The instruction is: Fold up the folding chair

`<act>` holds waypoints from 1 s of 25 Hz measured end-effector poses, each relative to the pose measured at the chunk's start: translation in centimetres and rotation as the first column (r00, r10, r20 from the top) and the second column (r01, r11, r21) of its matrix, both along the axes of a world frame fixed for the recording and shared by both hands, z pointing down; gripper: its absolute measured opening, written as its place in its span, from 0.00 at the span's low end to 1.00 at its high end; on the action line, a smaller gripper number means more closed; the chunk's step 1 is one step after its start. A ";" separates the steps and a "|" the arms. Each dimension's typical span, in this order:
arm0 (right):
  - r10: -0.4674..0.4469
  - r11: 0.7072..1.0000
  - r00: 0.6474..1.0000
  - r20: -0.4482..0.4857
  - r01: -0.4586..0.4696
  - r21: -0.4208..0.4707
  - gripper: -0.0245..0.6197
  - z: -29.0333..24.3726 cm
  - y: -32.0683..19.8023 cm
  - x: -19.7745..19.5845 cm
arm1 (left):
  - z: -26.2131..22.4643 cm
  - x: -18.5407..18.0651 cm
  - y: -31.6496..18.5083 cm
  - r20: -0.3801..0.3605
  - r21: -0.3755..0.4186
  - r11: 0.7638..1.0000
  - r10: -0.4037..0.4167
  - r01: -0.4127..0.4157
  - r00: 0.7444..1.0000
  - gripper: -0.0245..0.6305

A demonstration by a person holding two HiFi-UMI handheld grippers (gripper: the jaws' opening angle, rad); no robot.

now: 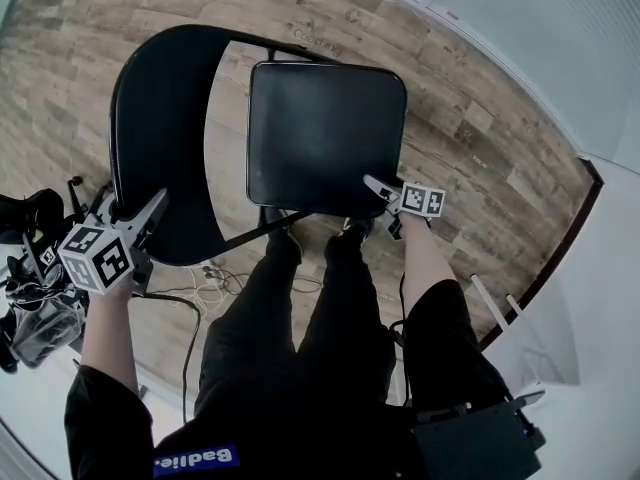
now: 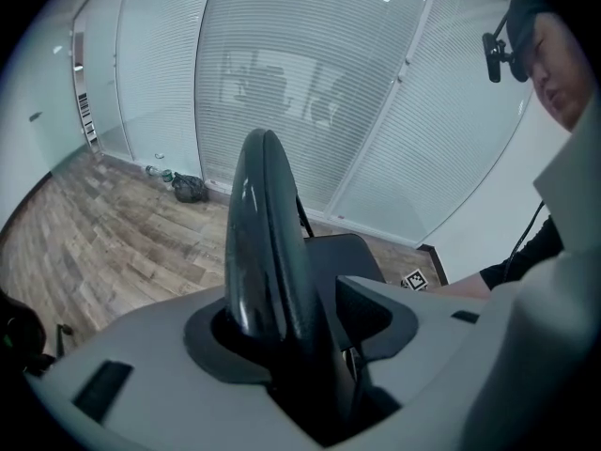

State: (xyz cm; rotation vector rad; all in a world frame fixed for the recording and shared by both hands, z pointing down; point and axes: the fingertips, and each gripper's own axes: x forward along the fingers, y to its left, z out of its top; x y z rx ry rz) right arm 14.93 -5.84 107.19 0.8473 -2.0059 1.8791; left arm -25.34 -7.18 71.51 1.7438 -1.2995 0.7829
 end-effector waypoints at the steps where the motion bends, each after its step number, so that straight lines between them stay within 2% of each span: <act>1: -0.002 1.000 1.000 -0.001 0.002 -0.003 0.69 0.0 0.0 0.0 | 0.0 -0.2 -0.1 -0.005 -0.002 1.000 -0.011 0.011 1.000 0.38; 4: -0.001 1.000 1.000 -0.010 0.001 -0.005 0.69 0.0 0.0 0.1 | -0.1 -0.5 -0.2 -0.031 -0.011 0.999 -0.045 0.045 0.999 0.27; 14: -0.005 1.000 1.000 -0.018 0.005 -0.003 0.66 -1.9 -0.2 -0.3 | -1.6 0.3 -0.2 -0.045 -0.025 0.997 -0.071 0.070 0.996 0.23; 21: 0.065 0.997 0.998 -0.021 -0.066 -0.040 0.65 -5.0 -0.2 -0.5 | -3.6 1.8 0.0 -0.059 -0.029 0.998 -0.056 0.054 0.997 0.19; 25: 0.039 0.998 0.998 -0.040 -0.041 -0.038 0.63 -6.2 -0.1 -0.7 | -4.6 2.9 0.0 -0.078 -0.030 0.999 -0.038 0.035 0.996 0.17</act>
